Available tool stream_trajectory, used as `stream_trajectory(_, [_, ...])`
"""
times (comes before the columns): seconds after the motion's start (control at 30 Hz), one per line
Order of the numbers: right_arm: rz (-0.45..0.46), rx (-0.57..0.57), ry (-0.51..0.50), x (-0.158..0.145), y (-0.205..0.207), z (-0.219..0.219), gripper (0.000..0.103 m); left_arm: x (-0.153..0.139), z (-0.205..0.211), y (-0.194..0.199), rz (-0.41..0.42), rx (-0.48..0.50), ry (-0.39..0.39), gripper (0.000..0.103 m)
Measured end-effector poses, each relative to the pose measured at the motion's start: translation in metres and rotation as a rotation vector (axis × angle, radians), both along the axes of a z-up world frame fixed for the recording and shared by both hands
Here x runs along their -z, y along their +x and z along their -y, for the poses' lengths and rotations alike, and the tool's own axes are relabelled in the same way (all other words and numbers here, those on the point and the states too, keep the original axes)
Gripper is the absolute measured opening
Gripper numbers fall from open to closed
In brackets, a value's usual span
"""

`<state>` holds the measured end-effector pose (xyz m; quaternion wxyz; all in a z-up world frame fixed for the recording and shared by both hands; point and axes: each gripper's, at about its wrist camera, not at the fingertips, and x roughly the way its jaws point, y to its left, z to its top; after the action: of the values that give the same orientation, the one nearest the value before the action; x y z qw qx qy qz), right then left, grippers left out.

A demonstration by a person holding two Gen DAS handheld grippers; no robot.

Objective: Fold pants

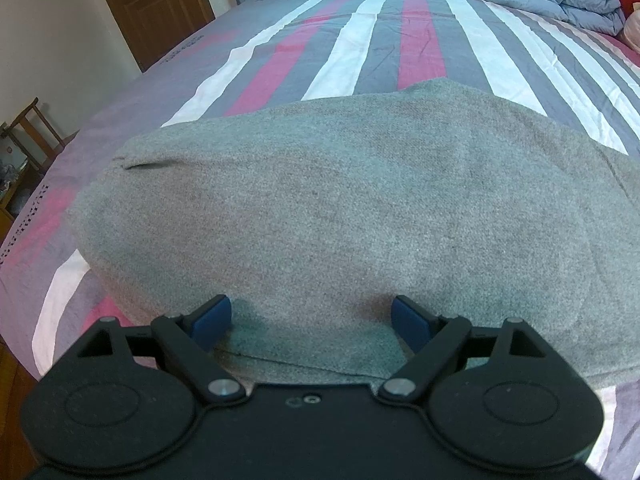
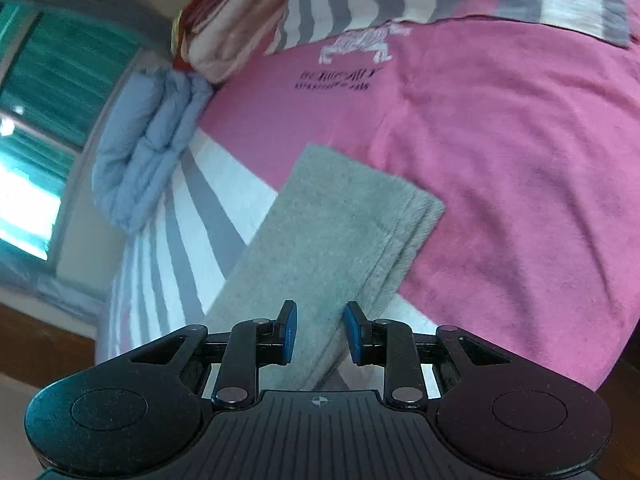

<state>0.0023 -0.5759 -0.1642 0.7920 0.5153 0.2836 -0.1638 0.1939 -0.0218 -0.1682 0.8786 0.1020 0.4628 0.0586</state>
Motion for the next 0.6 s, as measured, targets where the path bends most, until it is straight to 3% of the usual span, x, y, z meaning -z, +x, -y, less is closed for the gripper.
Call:
stream_trajectory(0.13, [-0.03, 0.033, 0.074, 0.013, -0.005, 0.009, 0.028, 0.0, 0.0, -0.001, 0.0, 0.001, -0.001, 0.081])
stream_trajectory(0.6, [0.012, 0.057, -0.022, 0.012, 0.02, 0.018, 0.027, 0.0, 0.001, 0.0, 0.0, -0.002, 0.007, 0.081])
